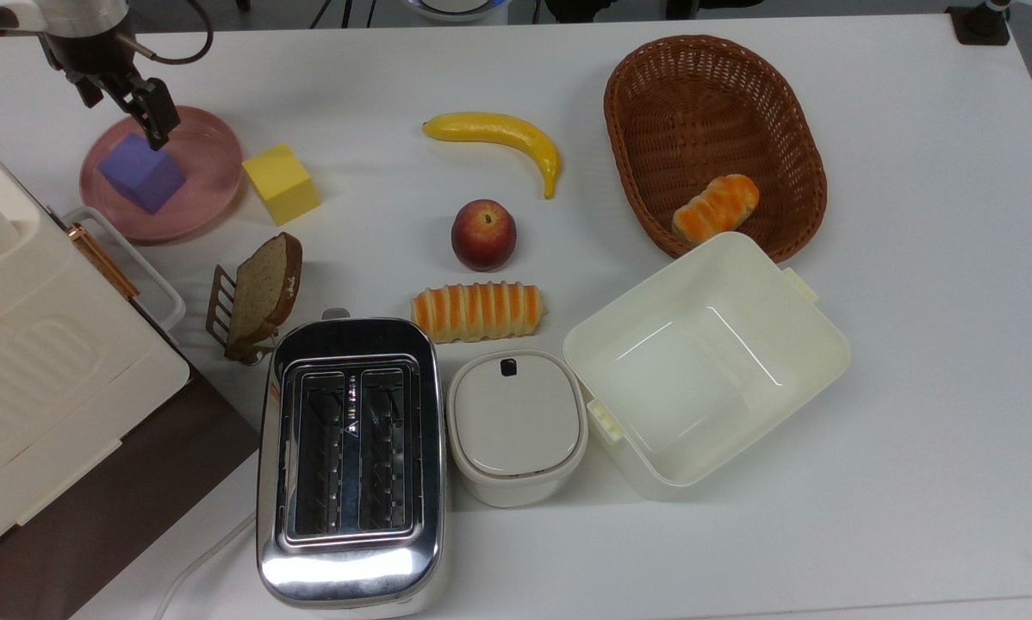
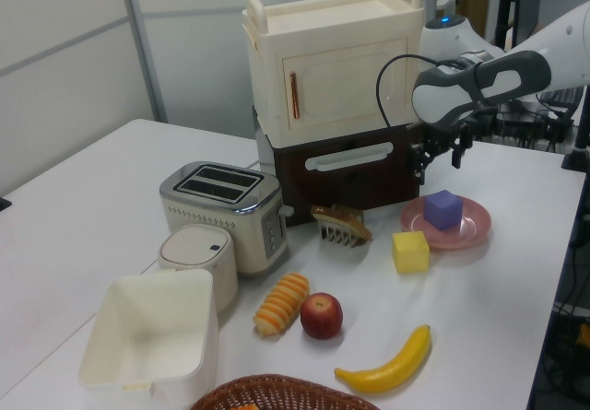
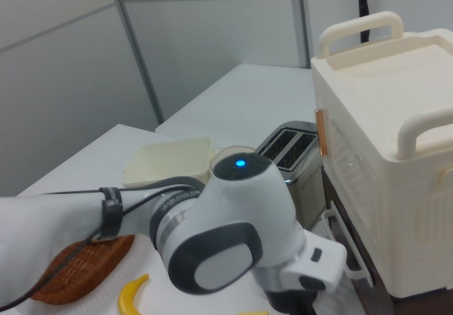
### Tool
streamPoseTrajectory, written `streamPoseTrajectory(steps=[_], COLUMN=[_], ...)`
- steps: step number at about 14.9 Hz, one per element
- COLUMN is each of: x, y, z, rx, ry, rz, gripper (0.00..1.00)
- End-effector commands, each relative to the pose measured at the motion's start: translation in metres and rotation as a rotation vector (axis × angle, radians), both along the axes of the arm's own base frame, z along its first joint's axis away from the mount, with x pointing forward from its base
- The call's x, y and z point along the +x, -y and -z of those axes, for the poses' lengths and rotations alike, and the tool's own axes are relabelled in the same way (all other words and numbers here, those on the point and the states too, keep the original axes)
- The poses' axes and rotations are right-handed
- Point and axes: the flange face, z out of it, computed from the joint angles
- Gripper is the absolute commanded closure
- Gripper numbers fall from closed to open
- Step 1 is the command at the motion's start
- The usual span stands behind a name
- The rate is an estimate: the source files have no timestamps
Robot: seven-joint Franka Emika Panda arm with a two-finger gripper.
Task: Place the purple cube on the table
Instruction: 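Lower the open gripper over the purple cube on the pink plate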
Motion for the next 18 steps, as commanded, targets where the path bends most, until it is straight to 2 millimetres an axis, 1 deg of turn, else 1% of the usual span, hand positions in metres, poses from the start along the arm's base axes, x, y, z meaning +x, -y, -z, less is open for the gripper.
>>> streamPoseTrajectory(steps=[1,3,5,9,18], x=[0.001,0.004,0.007,0.01,0.008], y=[0.014,0.017,0.018,0.017,0.02], z=[0.028,0.047,0.06,0.075,0.077], rx=[-0.007,0.002,0.008,0.014,0.012], ry=[-0.008,-0.02,-0.028,-0.035,-0.039], rz=[0.029,0.028,0.026,0.02,0.022], gripper=[0.0,0.0,0.0,0.0,0.0])
